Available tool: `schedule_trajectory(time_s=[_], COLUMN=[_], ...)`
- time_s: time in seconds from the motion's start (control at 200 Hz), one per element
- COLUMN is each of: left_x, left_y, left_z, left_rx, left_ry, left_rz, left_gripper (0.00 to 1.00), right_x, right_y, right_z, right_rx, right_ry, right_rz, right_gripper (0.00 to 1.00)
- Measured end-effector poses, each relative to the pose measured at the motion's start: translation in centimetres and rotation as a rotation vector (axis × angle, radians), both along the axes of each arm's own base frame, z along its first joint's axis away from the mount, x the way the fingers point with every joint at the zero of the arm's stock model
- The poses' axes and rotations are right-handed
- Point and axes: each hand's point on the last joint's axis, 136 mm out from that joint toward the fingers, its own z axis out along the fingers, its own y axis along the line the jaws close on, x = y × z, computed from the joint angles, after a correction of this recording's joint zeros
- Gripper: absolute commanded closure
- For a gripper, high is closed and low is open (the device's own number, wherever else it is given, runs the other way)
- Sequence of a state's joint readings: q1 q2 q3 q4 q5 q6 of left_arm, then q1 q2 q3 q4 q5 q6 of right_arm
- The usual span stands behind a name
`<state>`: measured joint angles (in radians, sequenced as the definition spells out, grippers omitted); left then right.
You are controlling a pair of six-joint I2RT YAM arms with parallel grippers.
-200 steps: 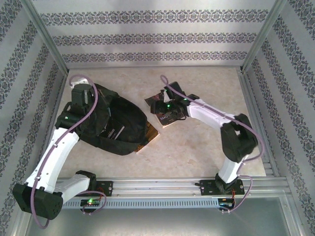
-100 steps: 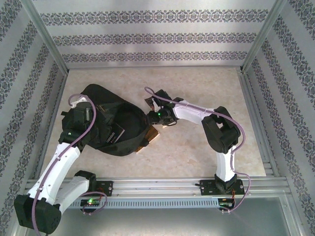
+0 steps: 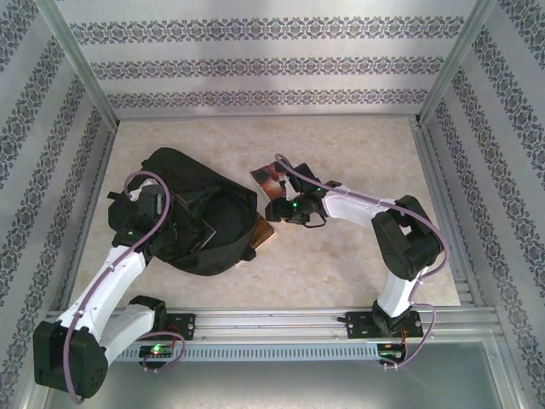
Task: Pack the student bag
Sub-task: Close the student bag at the middle-left of the table.
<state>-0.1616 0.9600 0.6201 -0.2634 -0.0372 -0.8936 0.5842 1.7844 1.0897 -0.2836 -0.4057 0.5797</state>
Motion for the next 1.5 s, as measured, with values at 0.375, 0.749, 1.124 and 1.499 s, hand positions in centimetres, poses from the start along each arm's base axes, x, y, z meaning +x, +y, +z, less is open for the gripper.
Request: schedule_trajectory(time_s=[0.375, 0.749, 1.124, 1.499], left_x=[-1.1, -0.5, -0.5, 0.0], left_y=[-0.4, -0.8, -1.5, -3.8], left_z=[-4.9, -5.6, -4.7, -1.4], left_rx=[-0.068, -0.101, -0.102, -0.031], left_ry=[0.130, 0.129, 0.121, 0.132], left_rz=[0.034, 0.029, -0.024, -0.204], left_gripper=[1.00, 1.00, 0.57, 0.46], right_x=[-1.7, -3.6, -4.3, -6.8], right_y=[2.6, 4.2, 1.8, -9.1], right_z=[-2.9, -2.0, -0.9, -1.2], right_rx=[0.040, 0.111, 0.124, 0.013], right_ry=[0.124, 0.214, 0.140, 0.039], right_rz=[0.065, 0.086, 0.015, -0.306], right_gripper=[0.68, 1.00, 1.00, 1.00])
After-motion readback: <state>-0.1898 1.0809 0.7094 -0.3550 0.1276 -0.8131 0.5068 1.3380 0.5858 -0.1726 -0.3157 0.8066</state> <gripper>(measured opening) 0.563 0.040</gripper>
